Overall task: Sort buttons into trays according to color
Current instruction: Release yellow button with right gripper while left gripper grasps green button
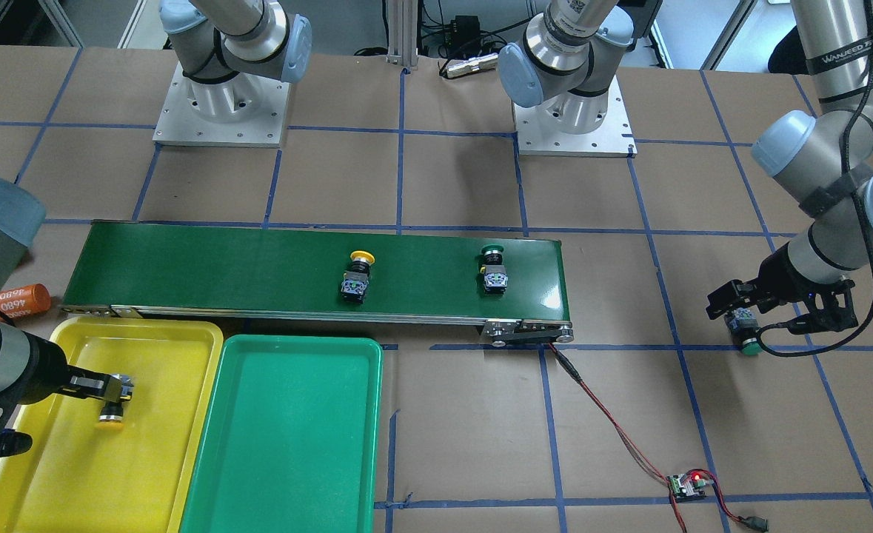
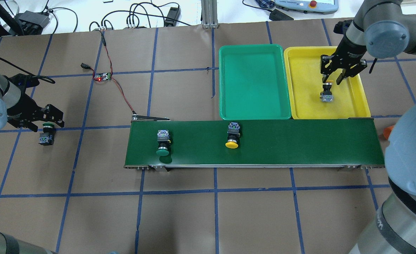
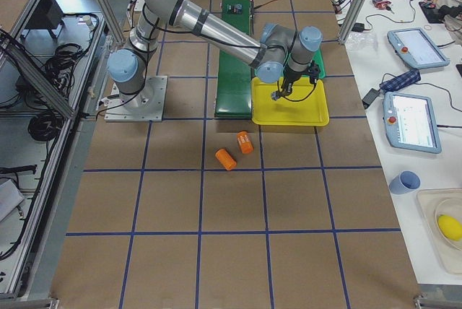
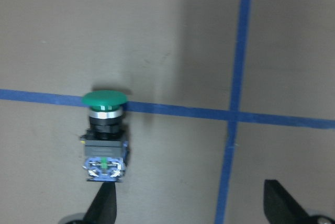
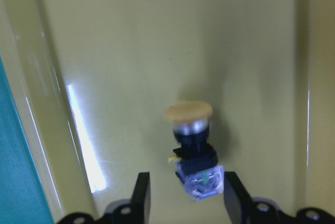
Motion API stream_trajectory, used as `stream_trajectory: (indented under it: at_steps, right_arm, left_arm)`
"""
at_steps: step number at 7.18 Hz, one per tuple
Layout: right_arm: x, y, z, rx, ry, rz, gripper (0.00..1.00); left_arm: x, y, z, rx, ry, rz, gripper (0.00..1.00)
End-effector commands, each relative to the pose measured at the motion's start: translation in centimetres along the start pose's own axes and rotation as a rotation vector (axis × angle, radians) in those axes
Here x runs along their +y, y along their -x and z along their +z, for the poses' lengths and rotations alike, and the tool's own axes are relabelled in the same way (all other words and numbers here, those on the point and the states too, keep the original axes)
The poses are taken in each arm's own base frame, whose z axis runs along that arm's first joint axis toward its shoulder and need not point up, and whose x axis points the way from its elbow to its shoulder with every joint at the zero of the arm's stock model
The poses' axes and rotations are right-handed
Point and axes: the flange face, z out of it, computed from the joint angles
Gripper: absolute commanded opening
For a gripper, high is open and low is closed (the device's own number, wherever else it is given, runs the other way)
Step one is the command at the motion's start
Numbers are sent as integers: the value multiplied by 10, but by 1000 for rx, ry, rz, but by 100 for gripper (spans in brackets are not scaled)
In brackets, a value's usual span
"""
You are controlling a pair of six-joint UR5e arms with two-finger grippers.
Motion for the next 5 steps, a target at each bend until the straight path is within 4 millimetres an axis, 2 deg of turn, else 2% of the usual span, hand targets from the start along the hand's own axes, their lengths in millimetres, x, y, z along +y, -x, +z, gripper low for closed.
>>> stream_trajectory:
  at_steps: [1, 2, 3, 4, 5]
  right_arm:
    - [15, 4, -20, 3, 4, -3, 100]
    - [35, 12, -22, -3, 48, -12, 100]
    - [65, 14, -12, -10, 95, -45, 100]
    - [110, 18, 2, -20, 128, -51, 99]
    - [139, 26, 3, -56, 99, -44, 100]
  left_arm:
    - [-9, 11, 34, -24, -34, 3, 100]
    - [-11, 19, 36, -76, -13, -2, 100]
    - [-10, 22, 35, -113, 3, 0, 100]
    - [-9, 22, 40, -109, 10, 14, 100]
    - [-10, 23, 48, -103, 23, 21, 100]
